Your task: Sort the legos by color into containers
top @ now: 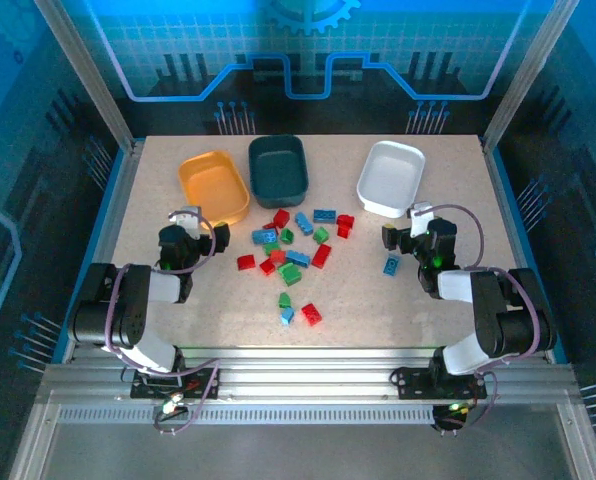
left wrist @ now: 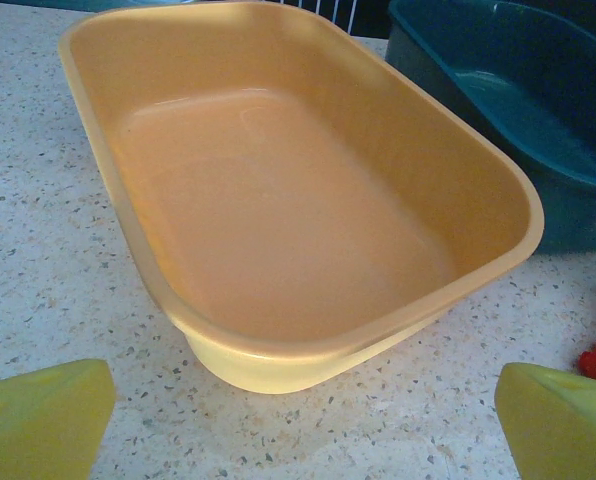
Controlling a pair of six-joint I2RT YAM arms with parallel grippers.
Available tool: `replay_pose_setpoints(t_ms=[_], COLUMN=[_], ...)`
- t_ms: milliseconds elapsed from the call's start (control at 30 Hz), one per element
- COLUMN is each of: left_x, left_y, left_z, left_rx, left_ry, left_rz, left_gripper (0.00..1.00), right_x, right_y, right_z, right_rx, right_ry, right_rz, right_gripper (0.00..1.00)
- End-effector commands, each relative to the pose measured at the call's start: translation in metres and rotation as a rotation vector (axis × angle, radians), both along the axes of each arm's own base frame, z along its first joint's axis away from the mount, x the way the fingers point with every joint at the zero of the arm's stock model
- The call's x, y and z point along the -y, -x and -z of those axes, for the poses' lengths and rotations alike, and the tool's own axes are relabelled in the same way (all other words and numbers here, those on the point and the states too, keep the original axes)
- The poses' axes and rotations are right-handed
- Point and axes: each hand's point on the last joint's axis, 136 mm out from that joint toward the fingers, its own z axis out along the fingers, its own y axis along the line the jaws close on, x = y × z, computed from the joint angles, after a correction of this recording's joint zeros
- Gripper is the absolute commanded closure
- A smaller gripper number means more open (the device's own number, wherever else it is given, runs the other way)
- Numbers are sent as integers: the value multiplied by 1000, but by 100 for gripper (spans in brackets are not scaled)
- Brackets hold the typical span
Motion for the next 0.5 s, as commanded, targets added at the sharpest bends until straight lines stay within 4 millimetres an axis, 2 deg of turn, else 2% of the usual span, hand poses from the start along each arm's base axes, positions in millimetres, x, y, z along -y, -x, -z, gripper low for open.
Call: replay_pose_setpoints(t_ms=[0, 467], left_x=[1, 1], left_y=[-5, -6], left_z=[-12, -12], left_rx=[33, 31], left_ry=[-28, -25], left_rz=[6, 5], left_gripper=[1, 1], right_x=[-3, -1], right_y=[-4, -3], right_z=[-5, -4], right_rx=[11, 6], right_ry=[14, -7], right_rz=[-7, -13], right_gripper=[0, 0])
